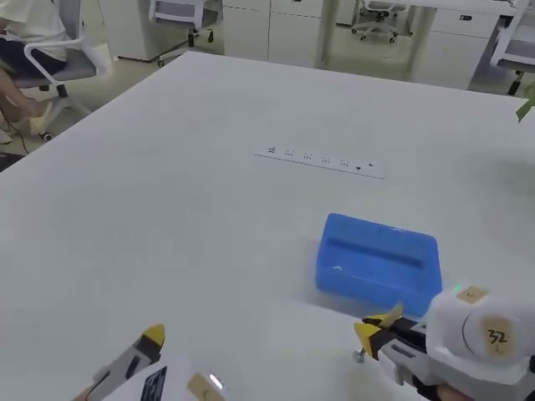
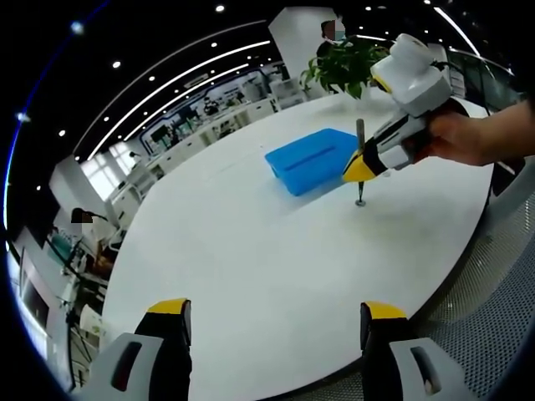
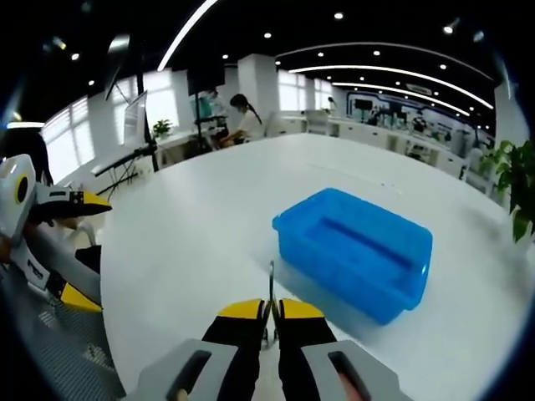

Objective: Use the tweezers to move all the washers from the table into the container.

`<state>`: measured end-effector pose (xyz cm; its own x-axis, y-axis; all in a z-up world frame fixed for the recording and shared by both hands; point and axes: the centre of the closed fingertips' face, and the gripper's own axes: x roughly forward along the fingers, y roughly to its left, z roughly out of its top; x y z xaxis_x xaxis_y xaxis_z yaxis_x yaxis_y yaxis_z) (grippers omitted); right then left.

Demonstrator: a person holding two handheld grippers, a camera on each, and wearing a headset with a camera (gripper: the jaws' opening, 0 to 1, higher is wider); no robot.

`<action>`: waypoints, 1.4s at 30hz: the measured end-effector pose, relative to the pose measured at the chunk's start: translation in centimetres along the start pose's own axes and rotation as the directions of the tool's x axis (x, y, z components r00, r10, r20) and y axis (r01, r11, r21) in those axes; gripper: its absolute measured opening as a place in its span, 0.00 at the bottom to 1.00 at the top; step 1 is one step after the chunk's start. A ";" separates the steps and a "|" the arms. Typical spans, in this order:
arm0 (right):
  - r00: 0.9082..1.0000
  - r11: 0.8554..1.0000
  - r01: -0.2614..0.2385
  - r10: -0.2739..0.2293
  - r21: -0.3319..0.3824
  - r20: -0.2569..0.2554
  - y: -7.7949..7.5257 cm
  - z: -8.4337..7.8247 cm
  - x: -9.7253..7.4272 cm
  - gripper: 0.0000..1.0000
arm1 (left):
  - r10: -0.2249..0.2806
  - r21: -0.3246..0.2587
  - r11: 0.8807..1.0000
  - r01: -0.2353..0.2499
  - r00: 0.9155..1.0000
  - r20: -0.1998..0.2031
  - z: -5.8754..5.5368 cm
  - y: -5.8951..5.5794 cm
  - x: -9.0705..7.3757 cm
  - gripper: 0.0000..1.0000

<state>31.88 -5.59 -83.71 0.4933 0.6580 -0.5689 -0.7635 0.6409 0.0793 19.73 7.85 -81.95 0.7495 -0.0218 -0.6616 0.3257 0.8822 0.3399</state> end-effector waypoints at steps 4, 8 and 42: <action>1.000 1.000 -0.008 0.007 0.030 0.021 -0.3 0.8 -0.5 0.02 | -0.001 0.000 1.000 0.001 1.000 -0.001 0.0 0.0 0.0 0.85; 1.000 0.998 -0.011 0.010 0.055 0.020 -0.7 1.4 -1.0 0.02 | -0.002 0.001 1.000 0.002 1.000 -0.002 0.0 -0.1 0.0 0.85; 0.985 0.997 0.081 -0.081 0.006 0.155 -6.0 8.8 0.1 0.02 | -0.015 0.015 1.000 0.016 1.000 -0.026 -0.4 -0.4 0.3 0.85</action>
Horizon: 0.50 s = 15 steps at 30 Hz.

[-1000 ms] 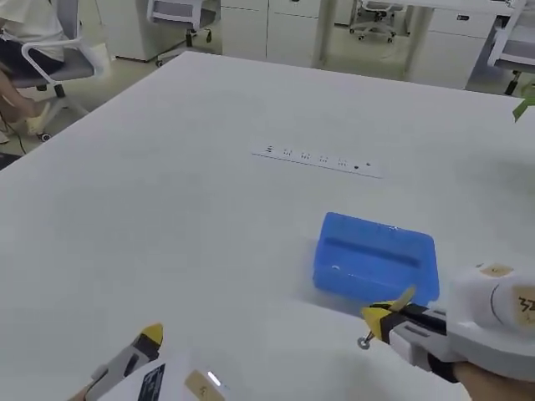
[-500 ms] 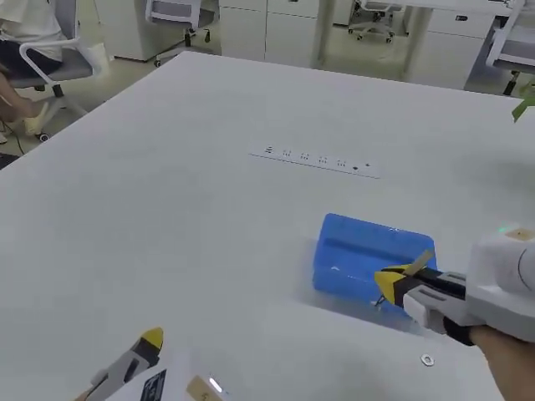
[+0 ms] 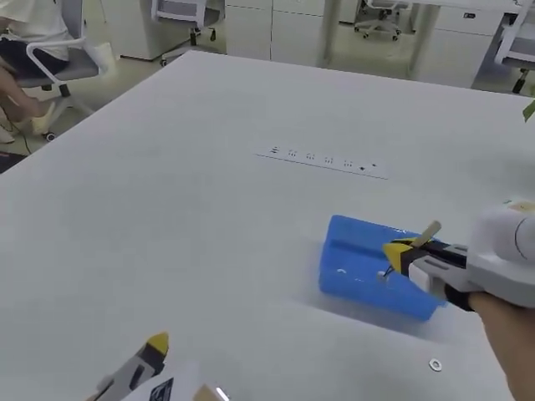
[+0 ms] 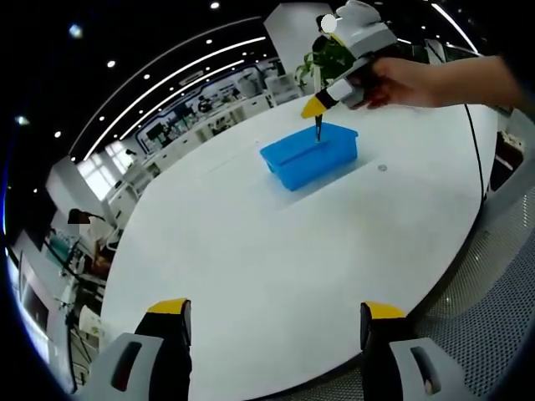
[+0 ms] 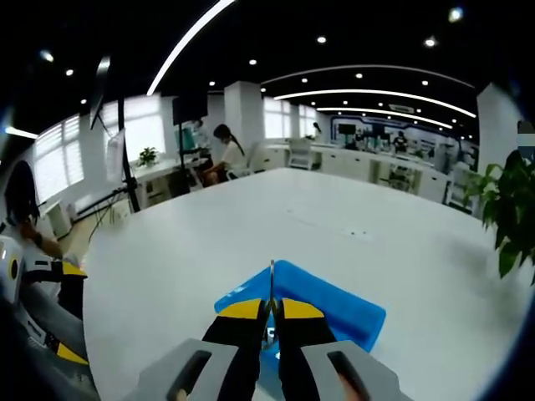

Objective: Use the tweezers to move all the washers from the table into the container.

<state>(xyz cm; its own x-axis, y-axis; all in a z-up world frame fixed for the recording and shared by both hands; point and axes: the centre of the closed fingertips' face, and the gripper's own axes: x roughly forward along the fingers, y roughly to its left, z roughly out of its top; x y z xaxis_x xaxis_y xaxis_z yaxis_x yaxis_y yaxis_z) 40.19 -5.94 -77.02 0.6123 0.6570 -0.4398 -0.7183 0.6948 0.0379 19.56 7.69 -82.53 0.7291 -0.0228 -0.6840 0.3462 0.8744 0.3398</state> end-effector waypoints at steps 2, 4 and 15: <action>1.000 1.000 -0.002 0.002 0.007 -0.009 -0.2 -0.4 0.5 0.02 | 0.001 0.000 1.000 -0.001 1.000 -0.003 0.0 0.0 0.0 0.85; 1.000 1.000 -0.003 0.003 0.012 -0.018 -0.3 -0.8 0.9 0.02 | 0.002 0.000 1.000 -0.002 1.000 -0.006 -0.1 0.0 0.0 0.85; 0.998 1.000 -0.008 0.008 0.002 -0.058 -0.8 -2.6 3.1 0.03 | 0.005 0.000 1.000 -0.005 1.000 -0.020 -0.4 0.1 0.1 0.85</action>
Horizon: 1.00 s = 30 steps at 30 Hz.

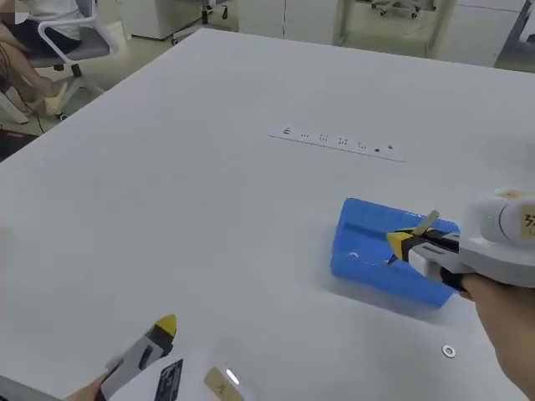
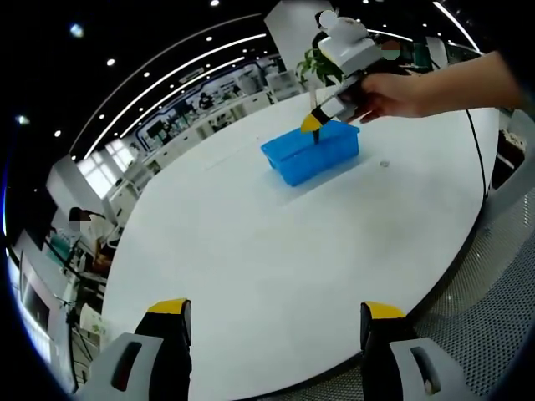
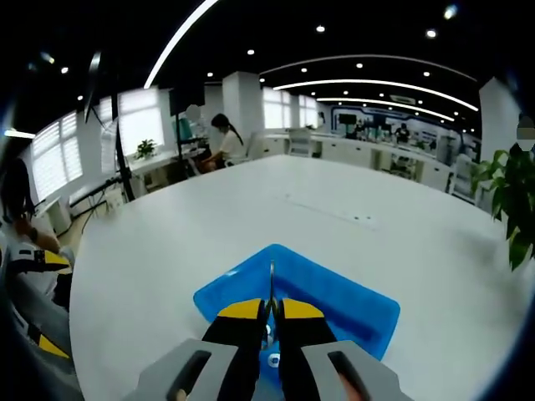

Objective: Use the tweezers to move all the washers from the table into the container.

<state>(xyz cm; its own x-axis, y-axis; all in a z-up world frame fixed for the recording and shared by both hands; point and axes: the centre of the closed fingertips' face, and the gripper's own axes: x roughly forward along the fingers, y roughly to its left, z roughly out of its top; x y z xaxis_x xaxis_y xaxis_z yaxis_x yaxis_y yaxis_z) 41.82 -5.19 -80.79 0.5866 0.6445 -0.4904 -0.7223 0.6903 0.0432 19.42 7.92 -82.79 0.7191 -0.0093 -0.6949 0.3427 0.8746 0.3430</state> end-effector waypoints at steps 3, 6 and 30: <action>1.000 1.000 -0.007 0.008 0.011 -0.012 0.0 -0.4 0.5 0.03 | -0.002 0.001 1.000 0.002 1.000 -0.003 0.0 0.0 0.0 0.85; 1.000 1.000 -0.005 0.005 0.005 -0.019 0.0 -0.7 0.9 0.03 | -0.002 0.004 1.000 0.002 1.000 -0.006 -0.1 -0.1 0.0 0.85; 1.000 1.000 0.000 0.000 -0.011 -0.005 -0.1 0.3 -0.4 0.03 | 0.003 -0.003 1.000 -0.003 1.000 0.008 0.2 0.1 -0.2 0.84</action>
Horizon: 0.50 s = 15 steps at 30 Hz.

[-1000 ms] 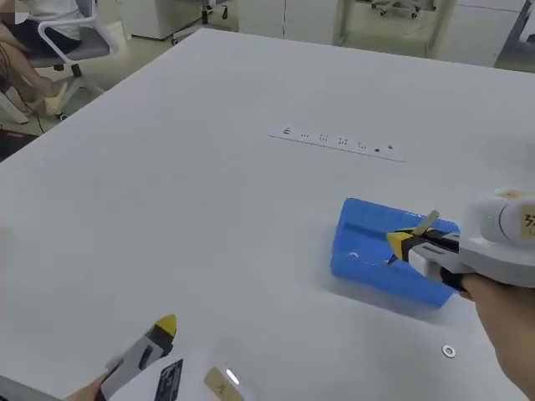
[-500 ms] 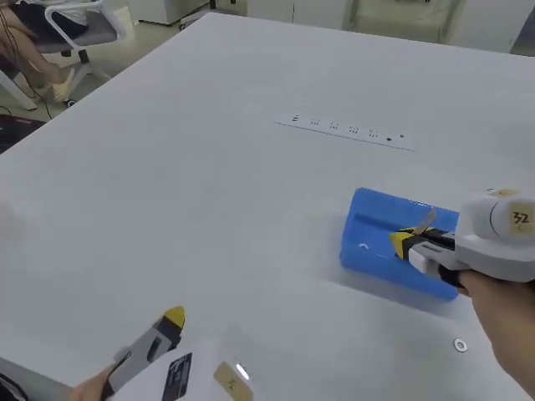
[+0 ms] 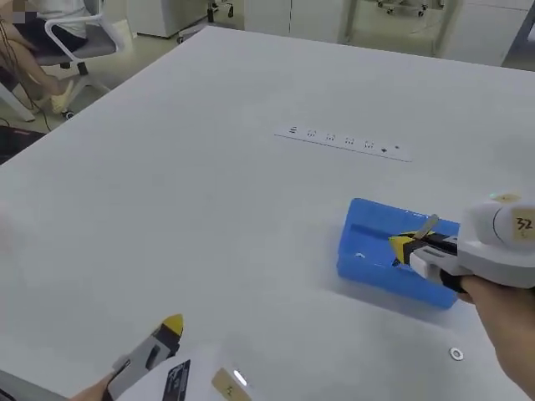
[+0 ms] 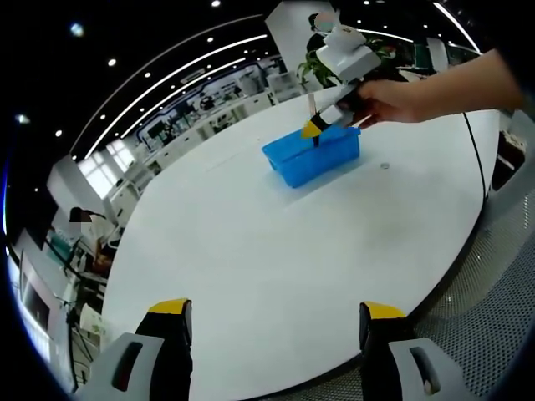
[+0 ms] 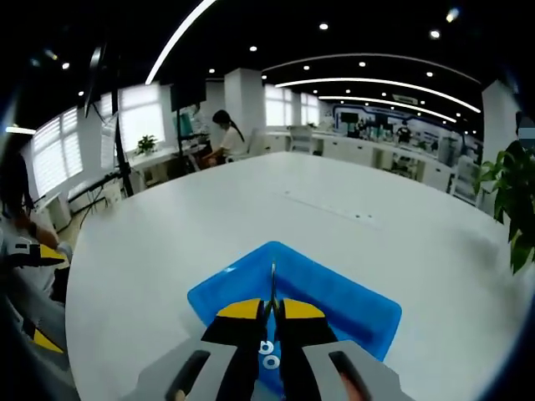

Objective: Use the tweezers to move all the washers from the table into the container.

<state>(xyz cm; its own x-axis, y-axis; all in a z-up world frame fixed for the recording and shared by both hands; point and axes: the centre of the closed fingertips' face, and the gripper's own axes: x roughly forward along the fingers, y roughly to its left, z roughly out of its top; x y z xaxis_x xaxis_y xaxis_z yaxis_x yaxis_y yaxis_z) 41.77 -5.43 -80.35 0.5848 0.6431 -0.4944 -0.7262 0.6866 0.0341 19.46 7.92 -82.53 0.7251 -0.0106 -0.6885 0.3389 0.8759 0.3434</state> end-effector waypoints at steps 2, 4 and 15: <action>1.000 1.000 0.010 -0.010 -0.021 0.013 -0.1 0.4 -0.9 0.03 | -0.002 0.001 1.000 0.002 1.000 0.002 0.0 0.0 0.0 0.84; 1.000 1.000 0.013 -0.013 -0.017 0.021 -0.1 0.6 -1.7 0.04 | -0.003 0.003 1.000 0.003 1.000 0.003 0.1 -0.1 0.0 0.84; 0.992 0.996 0.052 -0.060 0.074 0.107 -1.0 1.4 -7.9 0.04 | -0.008 0.004 1.000 0.008 1.000 0.017 0.3 -0.2 -0.1 0.84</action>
<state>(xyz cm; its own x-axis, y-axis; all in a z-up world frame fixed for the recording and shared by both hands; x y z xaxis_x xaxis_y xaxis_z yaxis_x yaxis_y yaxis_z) 38.37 -10.70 -75.30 0.6627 0.6335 -0.3995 -0.6662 0.7423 0.0721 19.49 7.63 -82.31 0.7328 -0.0256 -0.6800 0.3471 0.8736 0.3411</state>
